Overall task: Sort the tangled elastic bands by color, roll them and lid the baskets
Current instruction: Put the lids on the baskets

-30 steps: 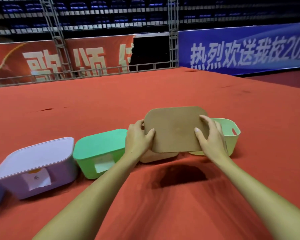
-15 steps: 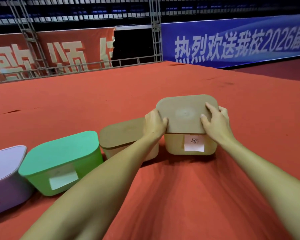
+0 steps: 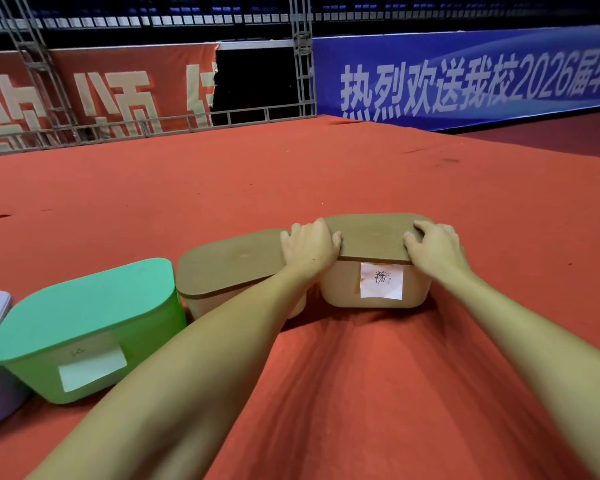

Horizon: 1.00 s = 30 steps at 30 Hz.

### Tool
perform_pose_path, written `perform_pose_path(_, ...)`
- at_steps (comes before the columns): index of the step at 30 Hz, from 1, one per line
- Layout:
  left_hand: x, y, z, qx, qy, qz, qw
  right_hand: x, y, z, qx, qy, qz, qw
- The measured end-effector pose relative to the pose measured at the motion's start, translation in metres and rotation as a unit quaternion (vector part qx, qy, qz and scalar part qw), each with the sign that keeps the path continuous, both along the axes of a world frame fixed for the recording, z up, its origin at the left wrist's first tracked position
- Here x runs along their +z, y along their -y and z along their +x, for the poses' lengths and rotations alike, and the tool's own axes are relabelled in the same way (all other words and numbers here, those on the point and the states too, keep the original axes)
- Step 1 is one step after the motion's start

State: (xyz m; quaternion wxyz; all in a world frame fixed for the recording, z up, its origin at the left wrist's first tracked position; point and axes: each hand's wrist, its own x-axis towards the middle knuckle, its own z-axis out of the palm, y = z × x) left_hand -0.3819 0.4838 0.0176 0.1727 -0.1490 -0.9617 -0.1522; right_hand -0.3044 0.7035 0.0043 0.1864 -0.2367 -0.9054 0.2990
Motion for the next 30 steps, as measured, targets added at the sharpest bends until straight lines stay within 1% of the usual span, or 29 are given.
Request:
perform_pose_path(3,0.002,0.001,-0.002,0.001,0.005,0.000,1.000,0.007,0.002,-0.002,-0.002,0.014,-0.002,1.000)
perform_pose_path(9,-0.005,0.007,-0.004,0.012,-0.005,0.034,0.999,0.015,-0.001,-0.007,0.021,0.046,0.054,0.997)
perform_pose_path(14,-0.006,0.008,-0.004,0.008,-0.009,0.037,0.999,0.012,-0.003,-0.011,0.035,0.075,0.052,0.995)
perform_pose_path(17,-0.006,0.007,-0.005,-0.004,-0.006,0.000,1.000,0.010,-0.006,-0.015,0.047,0.097,0.055,0.993)
perform_pose_path(19,-0.002,0.005,-0.006,-0.044,0.003,-0.024,0.999,0.011,-0.008,-0.017,0.056,0.114,0.063,0.990)
perform_pose_path(21,0.003,0.004,-0.009,-0.096,0.037,-0.041,0.994,0.014,-0.008,-0.017,0.062,0.133,0.064,0.987)
perform_pose_path(23,0.004,0.004,-0.011,-0.123,0.082,-0.075,0.986,0.019,-0.005,-0.016,0.066,0.153,0.065,0.984)
perform_pose_path(25,0.001,0.006,-0.009,-0.125,0.101,-0.111,0.981,0.024,0.001,-0.013,0.067,0.163,0.088,0.980)
perform_pose_path(28,-0.008,0.007,-0.005,-0.115,0.107,-0.154,0.976,0.021,0.008,-0.009,0.071,0.164,0.137,0.974)
perform_pose_path(30,-0.009,0.004,-0.004,-0.113,0.107,-0.170,0.973,0.016,0.006,-0.009,0.068,0.161,0.152,0.973)
